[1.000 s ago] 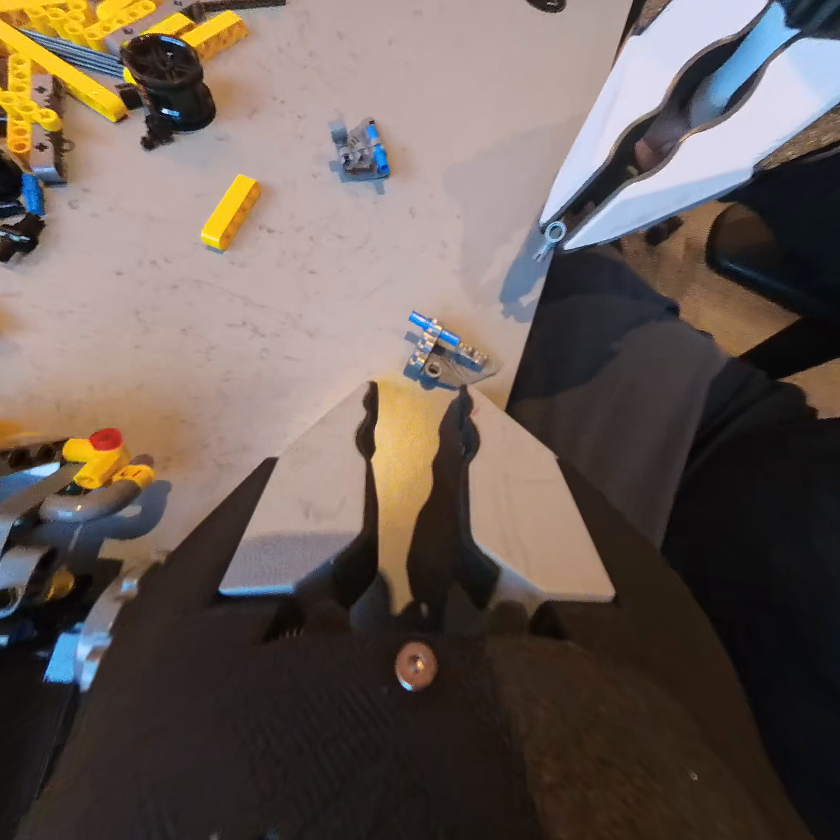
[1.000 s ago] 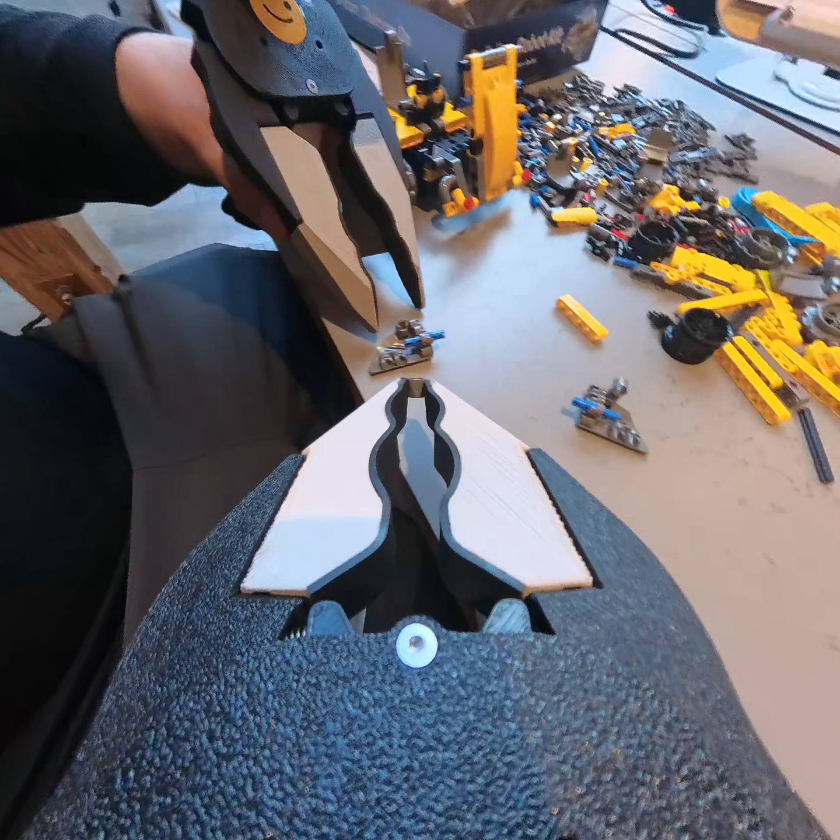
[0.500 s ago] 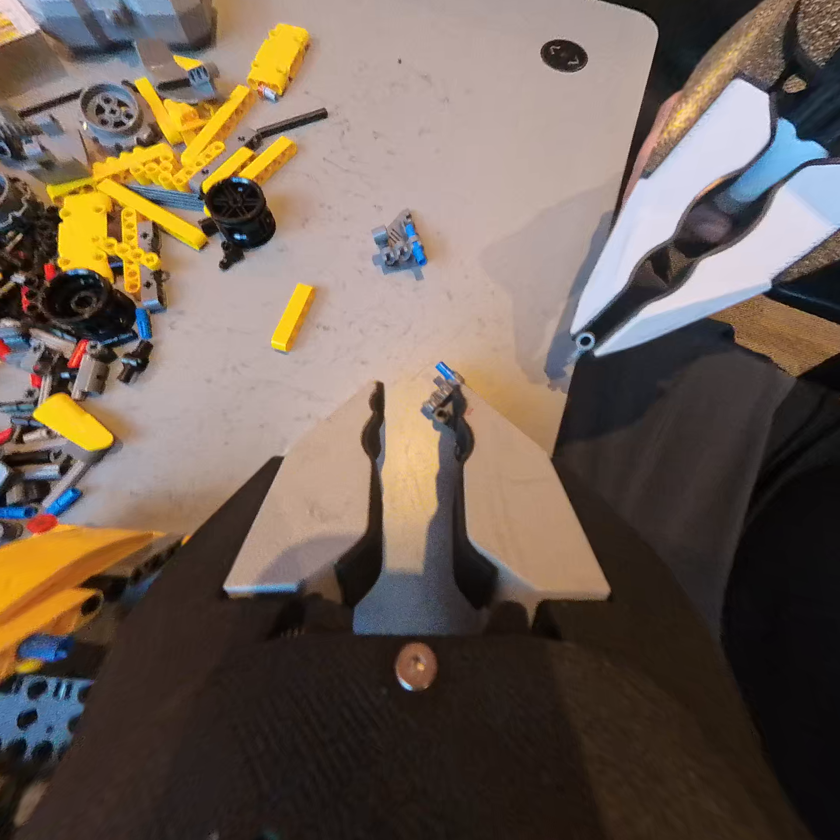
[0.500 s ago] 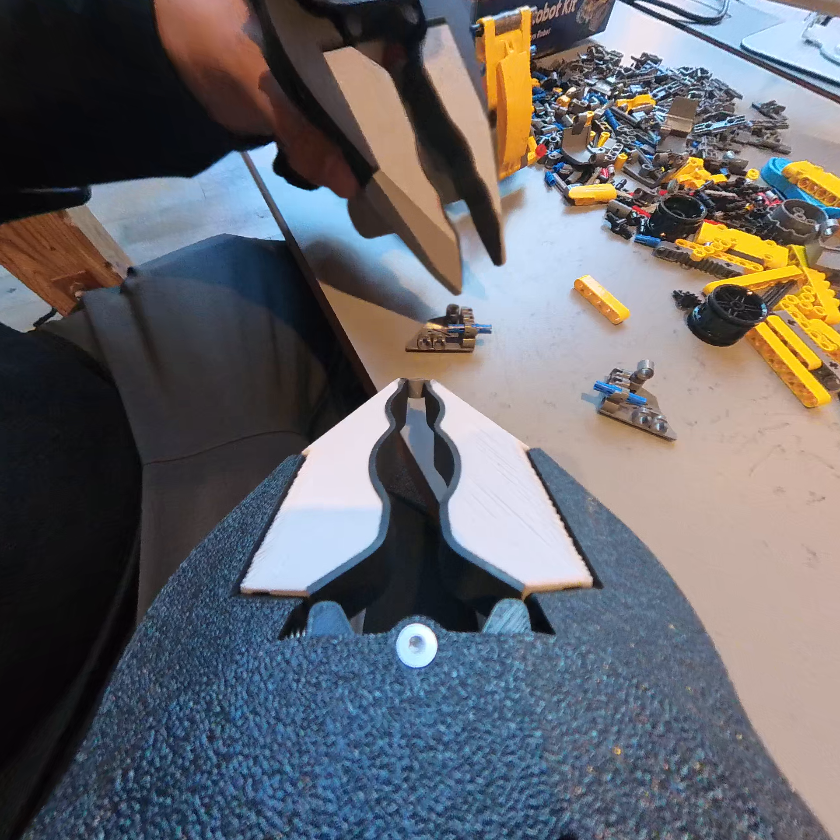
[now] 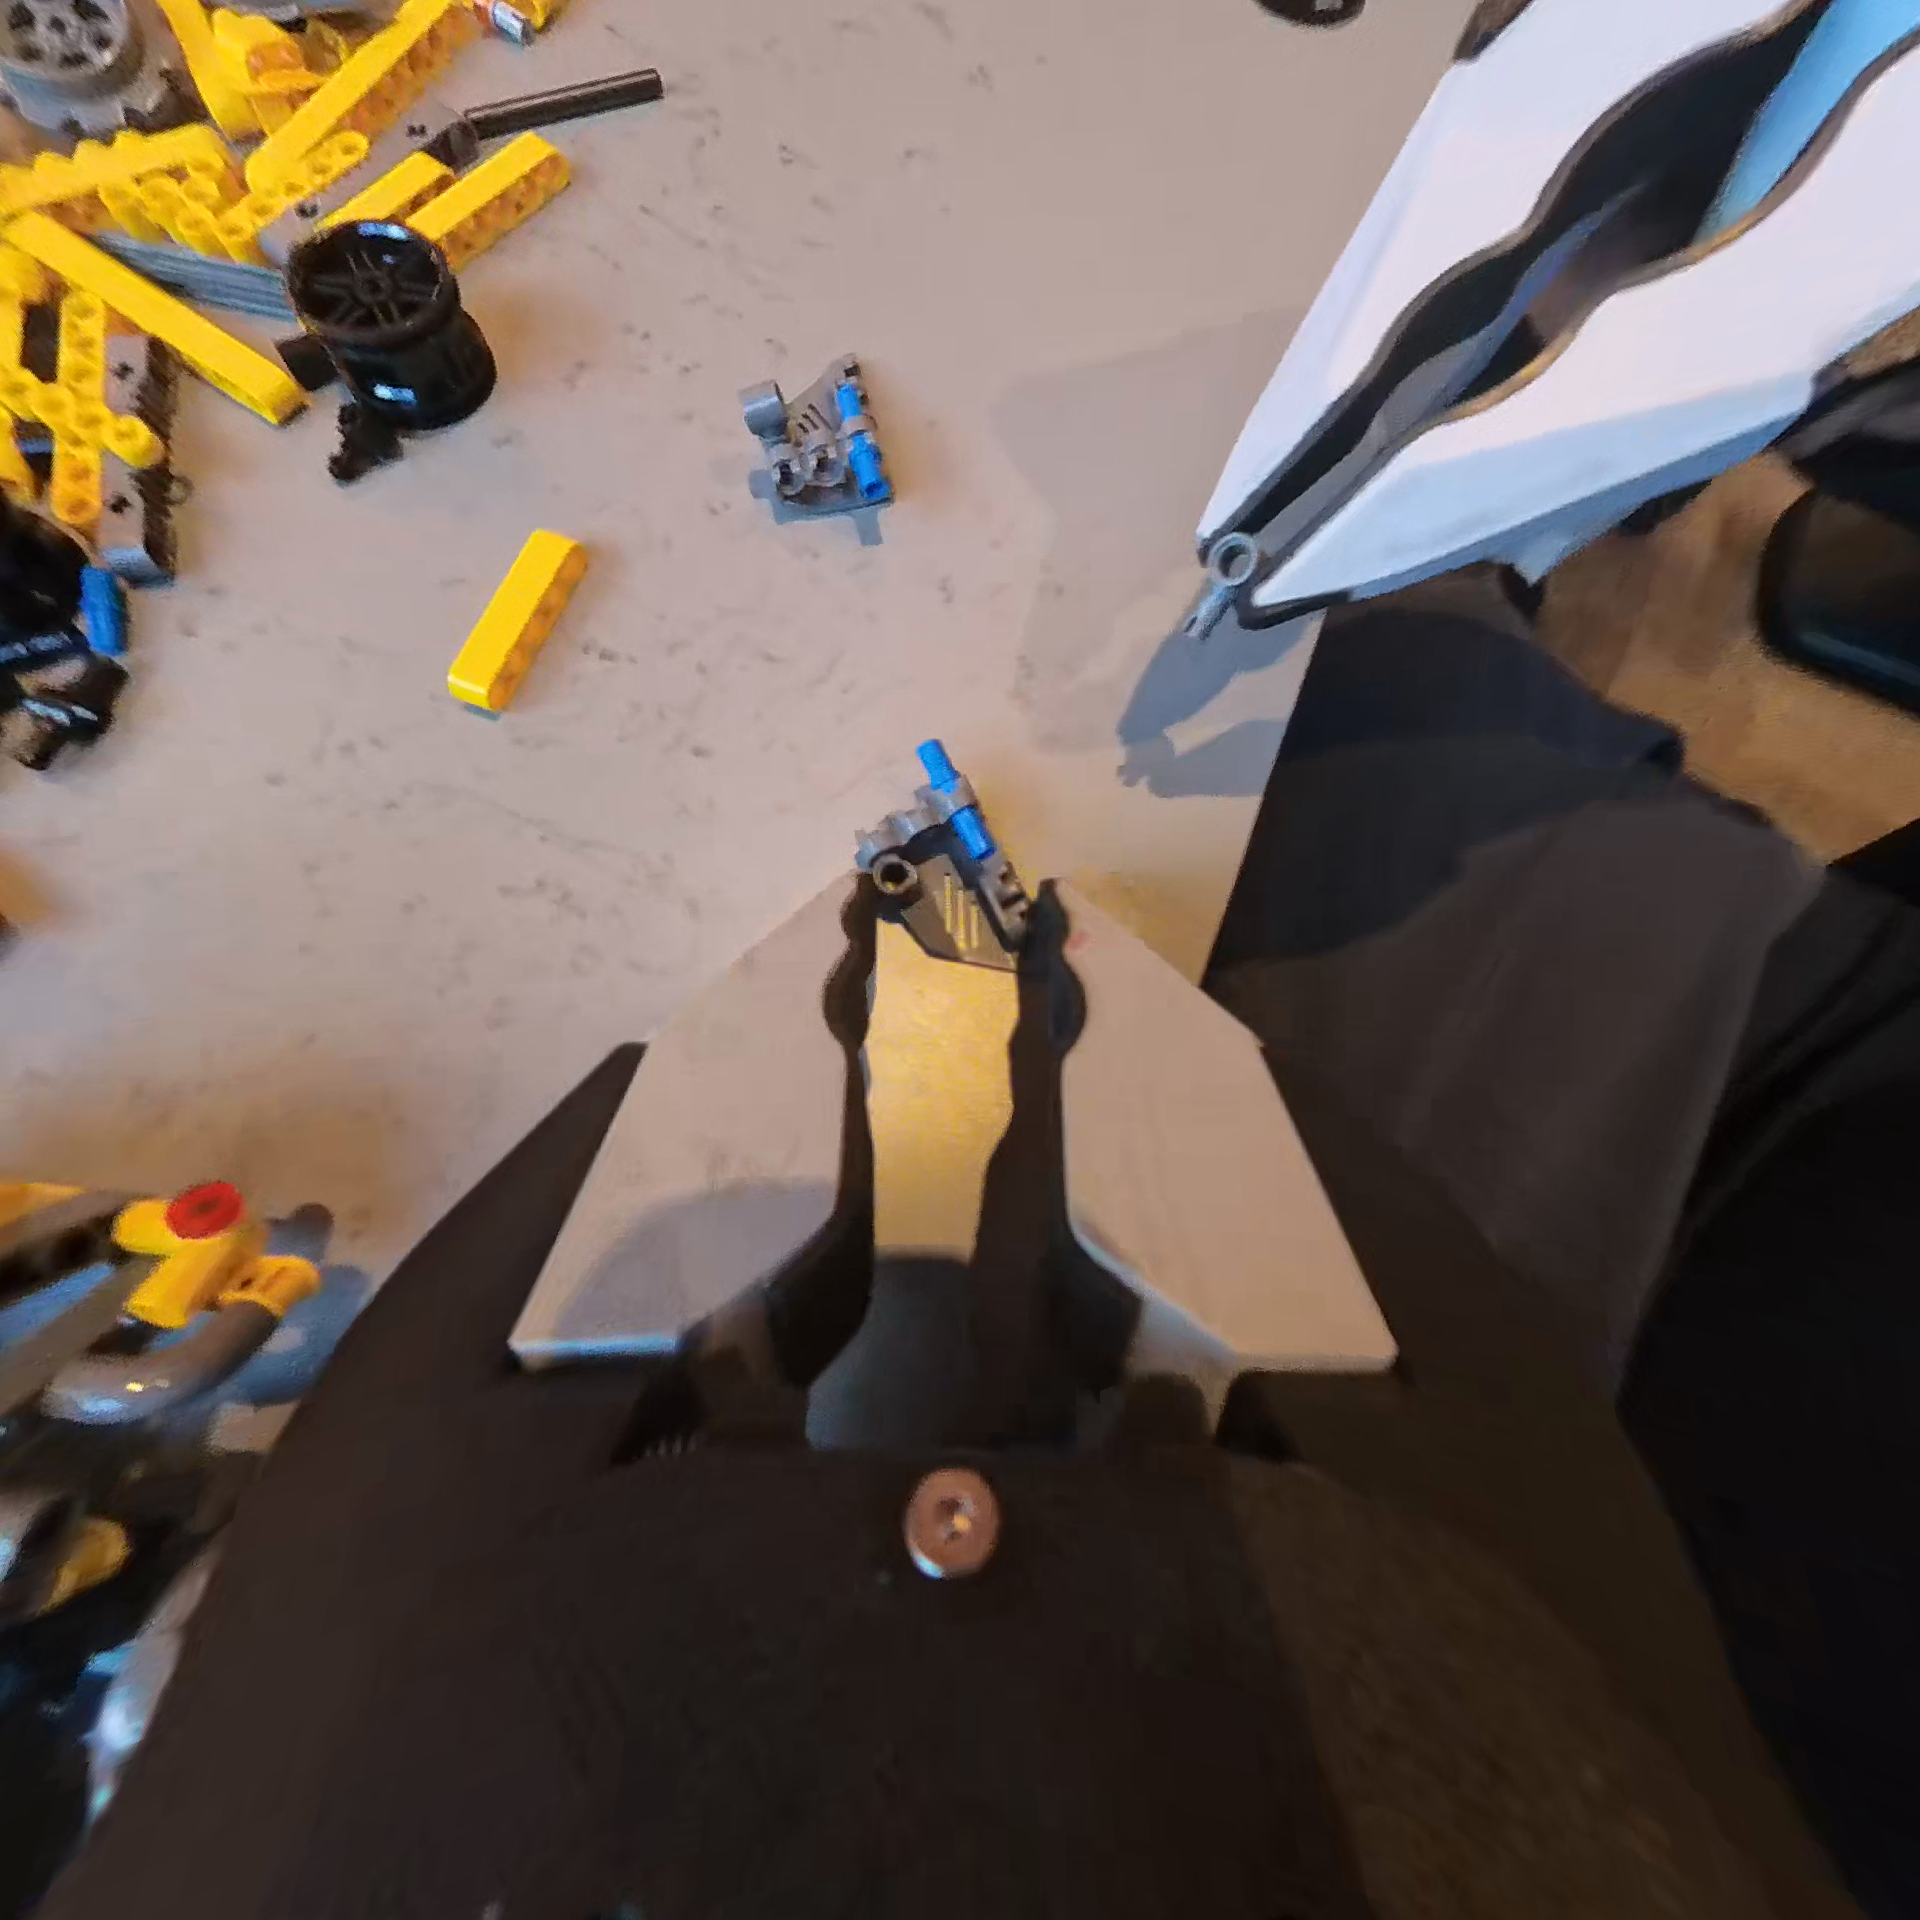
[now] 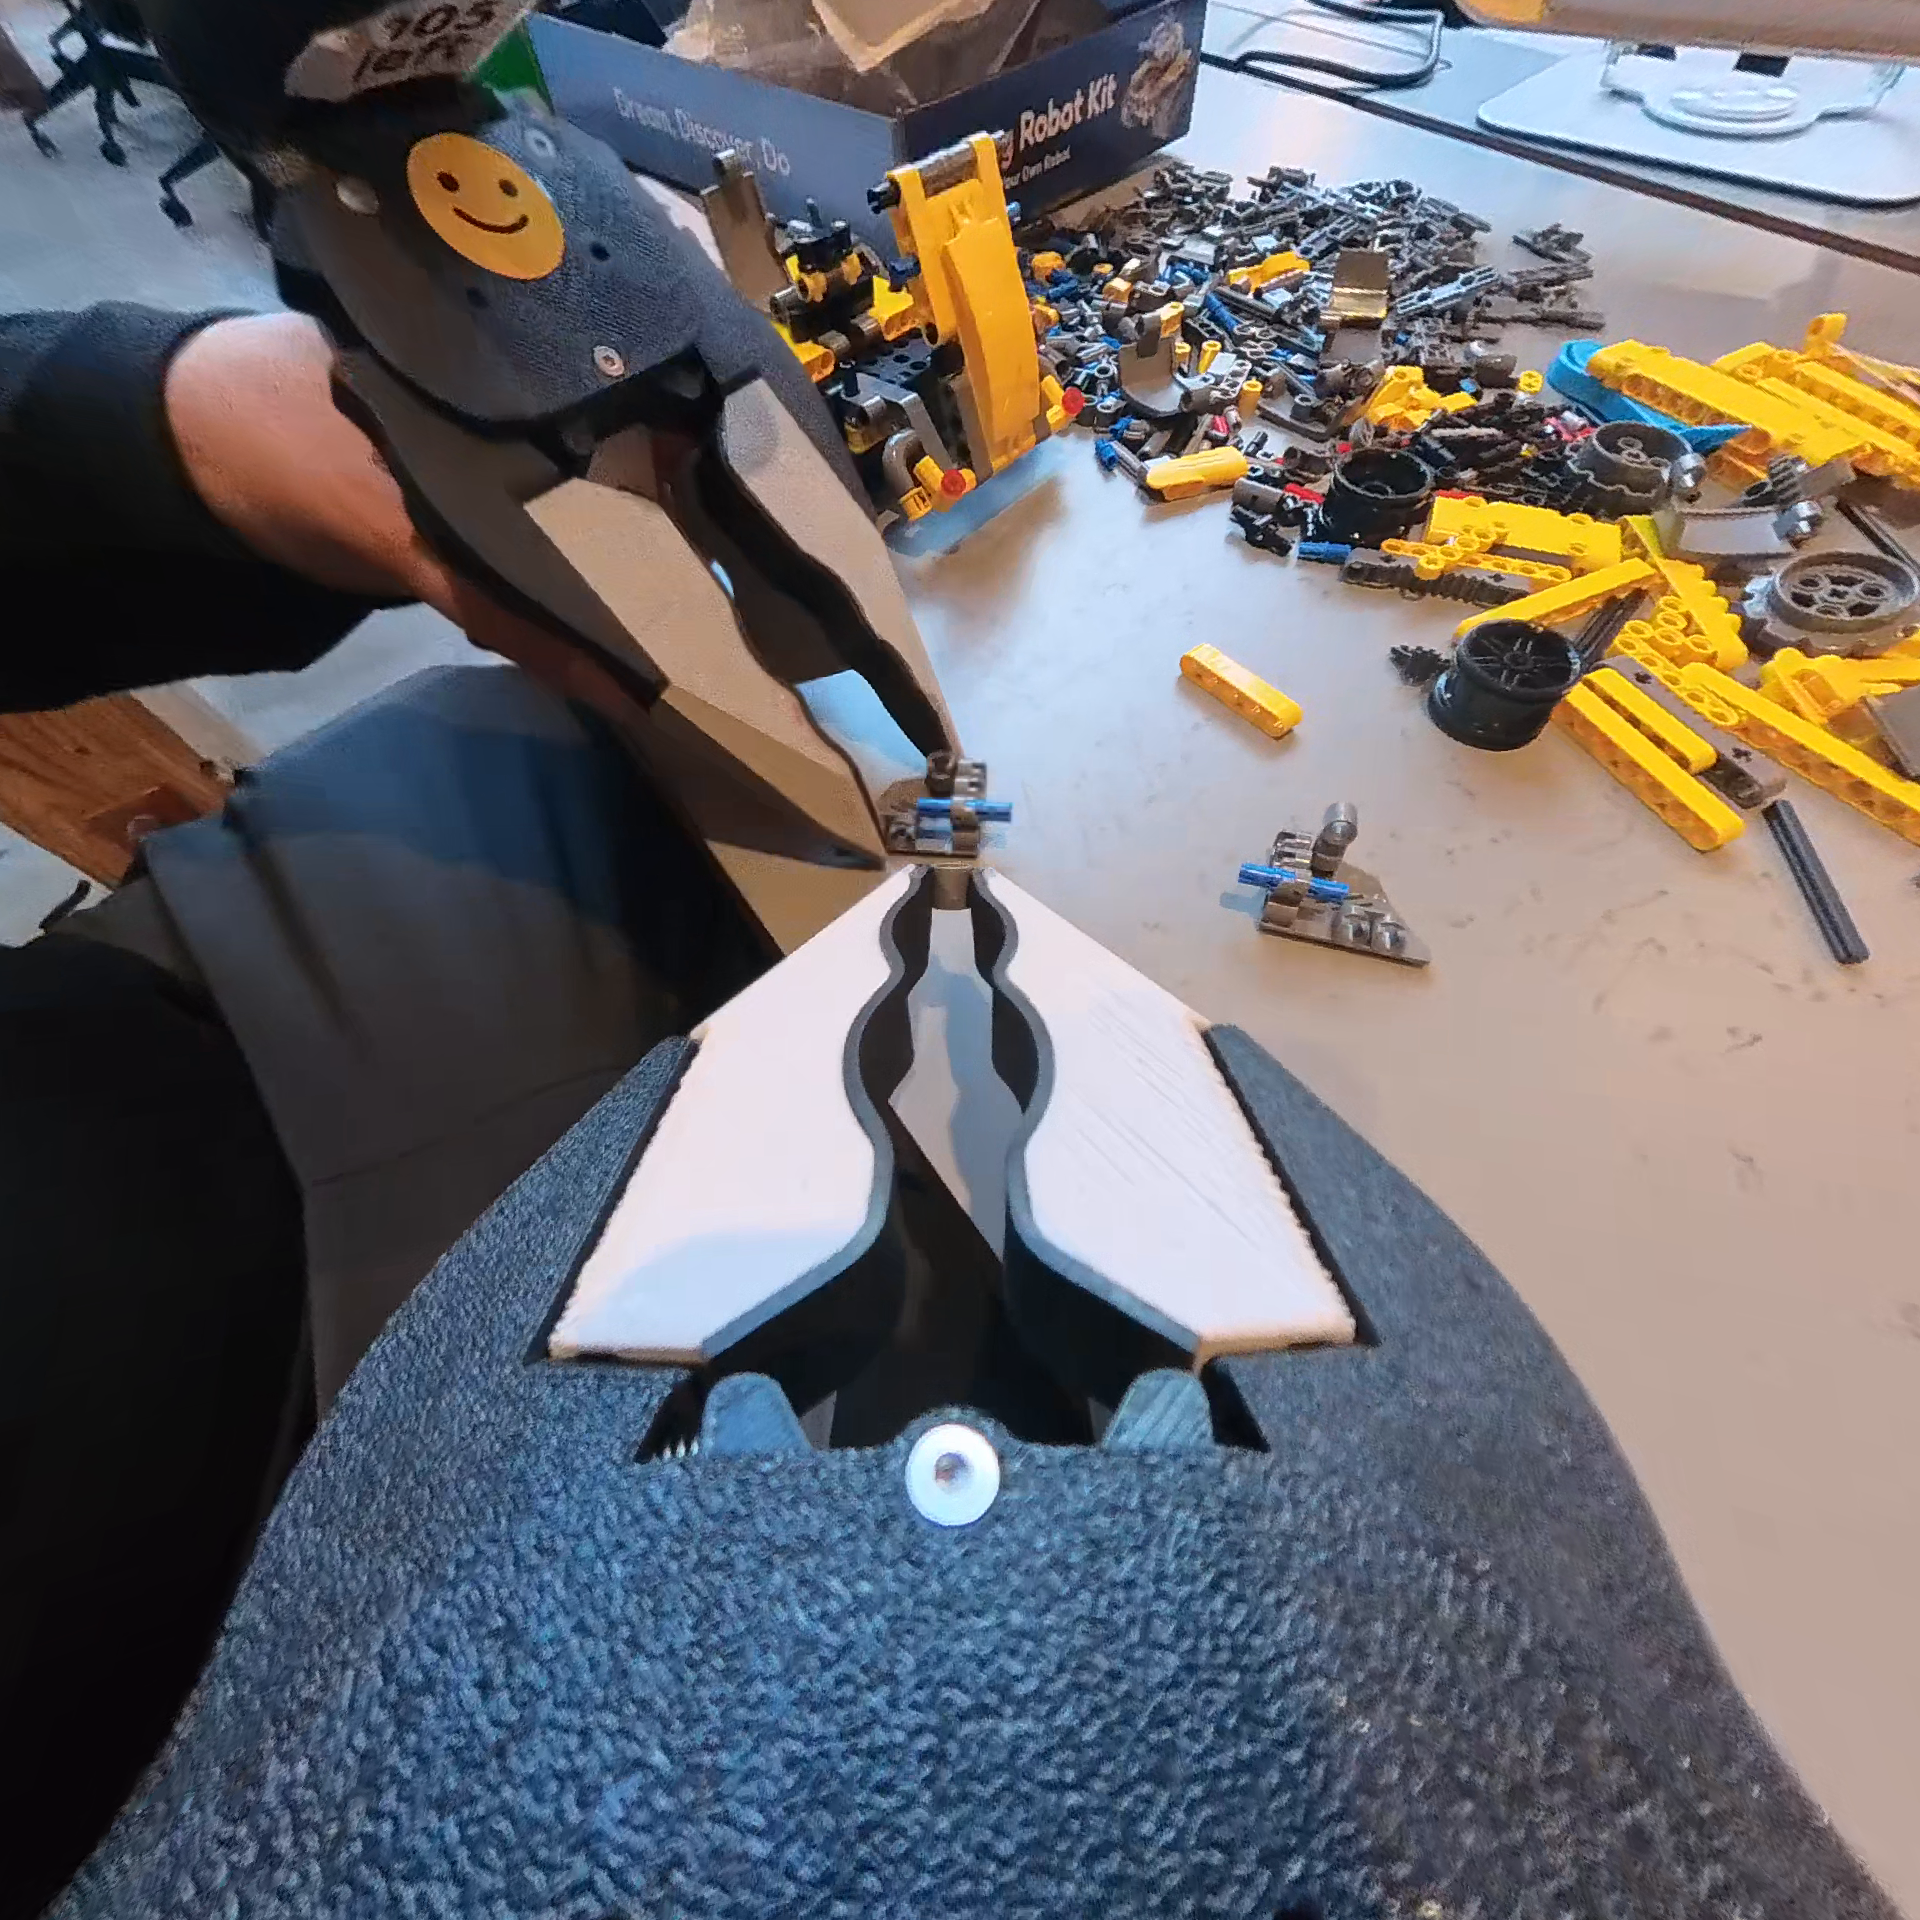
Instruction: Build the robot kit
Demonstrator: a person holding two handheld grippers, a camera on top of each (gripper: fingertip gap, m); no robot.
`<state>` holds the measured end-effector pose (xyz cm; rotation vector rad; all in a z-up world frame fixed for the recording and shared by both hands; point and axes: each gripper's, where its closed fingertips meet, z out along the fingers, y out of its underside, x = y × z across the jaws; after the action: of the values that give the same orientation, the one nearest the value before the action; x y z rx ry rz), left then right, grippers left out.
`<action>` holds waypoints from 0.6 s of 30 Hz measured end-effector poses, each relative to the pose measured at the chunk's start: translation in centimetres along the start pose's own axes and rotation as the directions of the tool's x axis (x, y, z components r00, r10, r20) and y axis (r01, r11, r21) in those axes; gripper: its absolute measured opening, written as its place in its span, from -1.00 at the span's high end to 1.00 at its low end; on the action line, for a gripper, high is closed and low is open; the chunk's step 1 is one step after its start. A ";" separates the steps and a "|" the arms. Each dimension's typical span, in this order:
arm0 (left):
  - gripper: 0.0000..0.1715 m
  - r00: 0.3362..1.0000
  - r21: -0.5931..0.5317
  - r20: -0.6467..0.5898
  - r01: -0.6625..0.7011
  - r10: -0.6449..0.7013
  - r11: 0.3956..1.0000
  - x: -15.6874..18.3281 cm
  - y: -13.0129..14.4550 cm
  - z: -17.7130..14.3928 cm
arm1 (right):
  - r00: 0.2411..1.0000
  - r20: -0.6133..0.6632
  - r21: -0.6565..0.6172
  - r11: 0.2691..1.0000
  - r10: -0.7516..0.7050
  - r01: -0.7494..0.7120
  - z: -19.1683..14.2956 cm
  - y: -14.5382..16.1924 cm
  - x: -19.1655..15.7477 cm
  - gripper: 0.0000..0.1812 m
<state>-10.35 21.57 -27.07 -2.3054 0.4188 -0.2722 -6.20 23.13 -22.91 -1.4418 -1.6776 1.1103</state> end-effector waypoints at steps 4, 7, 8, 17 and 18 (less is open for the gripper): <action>0.68 0.987 -0.037 0.034 -0.155 0.156 0.987 -0.1 0.0 0.0 | 0.997 -0.019 -0.014 0.997 0.076 -0.076 0.4 0.4 0.3 0.92; 0.56 0.987 -0.051 0.049 -0.154 0.156 0.987 -0.3 0.2 -0.3 | 0.991 -0.012 0.009 0.991 0.132 -0.132 0.8 0.2 0.2 0.92; 0.54 0.990 -0.043 0.033 -0.134 0.135 0.990 -0.2 0.3 -0.4 | 0.989 -0.007 0.012 0.989 0.146 -0.146 0.9 0.1 0.1 0.92; 0.77 0.999 -0.011 -0.002 -0.054 0.054 0.998 -0.6 0.2 0.0 | 0.977 -0.016 0.004 0.977 0.214 -0.214 2.1 -0.4 -0.1 0.92; 0.76 0.998 -0.010 -0.001 -0.069 0.069 0.998 -0.5 0.1 0.0 | 0.976 -0.019 0.009 0.976 0.218 -0.218 2.3 -0.6 0.0 0.92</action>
<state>-10.84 21.70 -27.19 -2.2960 0.5001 -0.2368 -8.49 22.71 -23.36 -1.6579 -1.5275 1.2128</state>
